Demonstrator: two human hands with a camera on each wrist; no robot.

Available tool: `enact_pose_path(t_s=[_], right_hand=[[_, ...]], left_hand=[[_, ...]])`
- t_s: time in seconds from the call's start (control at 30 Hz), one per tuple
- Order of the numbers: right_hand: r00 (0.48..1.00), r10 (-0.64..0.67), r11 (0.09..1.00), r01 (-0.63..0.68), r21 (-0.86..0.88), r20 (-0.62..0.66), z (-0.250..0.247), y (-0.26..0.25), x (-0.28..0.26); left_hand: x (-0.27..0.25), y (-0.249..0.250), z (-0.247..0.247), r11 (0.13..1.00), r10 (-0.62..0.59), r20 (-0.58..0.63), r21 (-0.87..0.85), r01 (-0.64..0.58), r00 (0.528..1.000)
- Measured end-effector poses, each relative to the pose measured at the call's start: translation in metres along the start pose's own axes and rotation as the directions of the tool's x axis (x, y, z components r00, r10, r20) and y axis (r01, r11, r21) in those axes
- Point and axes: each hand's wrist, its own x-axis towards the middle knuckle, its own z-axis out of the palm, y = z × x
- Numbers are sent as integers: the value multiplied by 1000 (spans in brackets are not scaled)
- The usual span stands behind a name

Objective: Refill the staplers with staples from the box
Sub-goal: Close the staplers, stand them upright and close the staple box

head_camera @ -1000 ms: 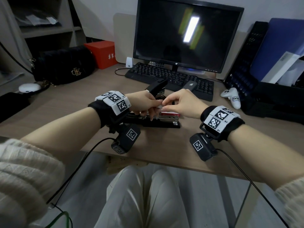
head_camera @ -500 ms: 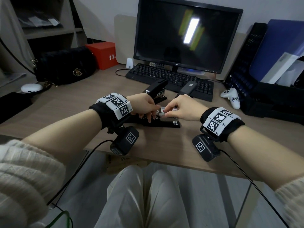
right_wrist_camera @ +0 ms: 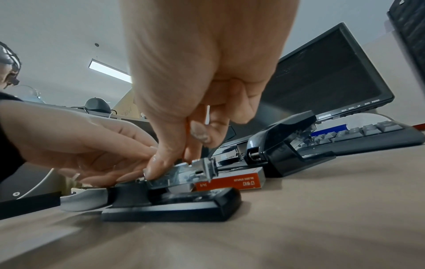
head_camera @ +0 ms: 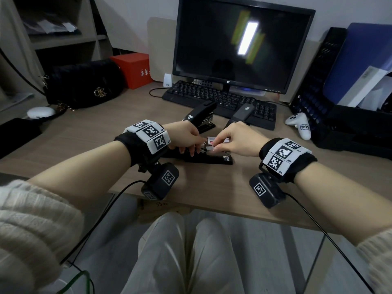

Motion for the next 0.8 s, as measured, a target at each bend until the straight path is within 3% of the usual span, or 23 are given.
enact_pose_path(t_s=[0.8], right_hand=[[999, 31, 999, -31, -10, 15, -4, -4, -4]], left_hand=[[0, 2, 0, 1000, -17, 0, 25, 17, 1000]])
